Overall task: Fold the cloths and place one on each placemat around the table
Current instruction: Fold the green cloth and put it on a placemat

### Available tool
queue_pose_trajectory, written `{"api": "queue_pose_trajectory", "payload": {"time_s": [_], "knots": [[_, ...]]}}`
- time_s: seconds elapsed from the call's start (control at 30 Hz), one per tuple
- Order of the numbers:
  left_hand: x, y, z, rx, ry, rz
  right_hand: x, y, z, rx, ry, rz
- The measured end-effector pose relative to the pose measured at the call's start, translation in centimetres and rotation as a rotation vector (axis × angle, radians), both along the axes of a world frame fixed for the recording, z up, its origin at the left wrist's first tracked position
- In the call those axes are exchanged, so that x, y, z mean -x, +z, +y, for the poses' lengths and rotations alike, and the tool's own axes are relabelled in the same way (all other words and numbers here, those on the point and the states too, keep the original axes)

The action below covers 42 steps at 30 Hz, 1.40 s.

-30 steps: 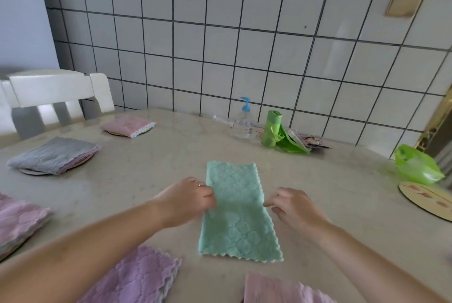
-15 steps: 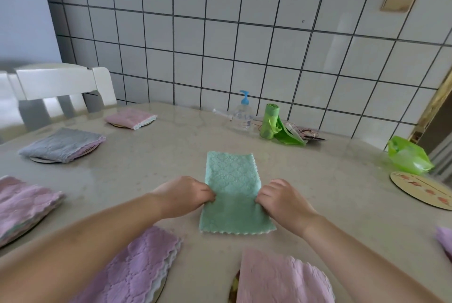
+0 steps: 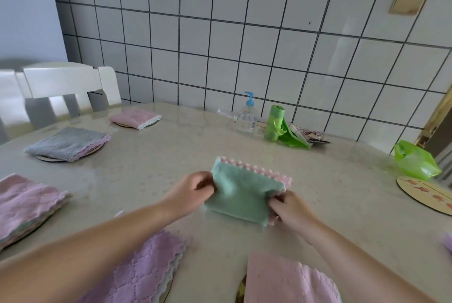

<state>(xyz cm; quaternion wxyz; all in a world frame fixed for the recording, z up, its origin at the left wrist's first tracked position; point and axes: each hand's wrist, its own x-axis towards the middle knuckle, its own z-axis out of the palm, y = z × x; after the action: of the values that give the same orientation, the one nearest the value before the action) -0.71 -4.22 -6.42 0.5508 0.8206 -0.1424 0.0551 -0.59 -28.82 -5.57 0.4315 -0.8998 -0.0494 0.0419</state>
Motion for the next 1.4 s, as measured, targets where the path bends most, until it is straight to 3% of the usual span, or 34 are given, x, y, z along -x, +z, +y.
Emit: {"api": "queue_pose_trajectory", "payload": {"time_s": [0.17, 0.3, 0.5, 0.67, 0.9, 1.0, 1.13, 1.27, 1.4], "knots": [[-2.4, -0.2, -1.5, 0.199, 0.129, 0.218, -2.9, 0.3, 1.1, -0.065, -0.141, 0.128], [-3.5, -0.8, -2.1, 0.206, 0.171, 0.264, -4.3, -0.1, 1.6, -0.021, -0.196, 0.107], [-3.9, -0.9, -2.0, -0.08, 0.158, 0.24, -3.6, -0.4, 2.2, 0.047, -0.224, -0.047], [-3.8, -1.0, -2.1, -0.115, 0.205, 0.219, -3.5, -1.1, 2.1, 0.195, -0.092, -0.185], [-4.9, -0.1, -1.5, -0.356, 0.168, 0.267, -4.4, -0.9, 2.1, 0.243, -0.119, -0.18], [-5.4, 0.6, -0.9, -0.624, 0.21, 0.1, -5.1, -0.5, 1.3, 0.361, -0.13, -0.215], [-5.1, 0.8, -2.8, -0.78, 0.099, -0.077, -5.9, 0.1, 2.7, 0.507, -0.001, -0.245], [-5.2, -0.8, -4.4, -0.975, -0.003, -0.003, -5.8, -1.3, 5.2, 0.716, 0.176, -0.143], [-5.4, -1.6, -3.5, -1.051, 0.033, 0.032, -5.7, -2.2, 4.4, 0.763, 0.154, -0.085]]}}
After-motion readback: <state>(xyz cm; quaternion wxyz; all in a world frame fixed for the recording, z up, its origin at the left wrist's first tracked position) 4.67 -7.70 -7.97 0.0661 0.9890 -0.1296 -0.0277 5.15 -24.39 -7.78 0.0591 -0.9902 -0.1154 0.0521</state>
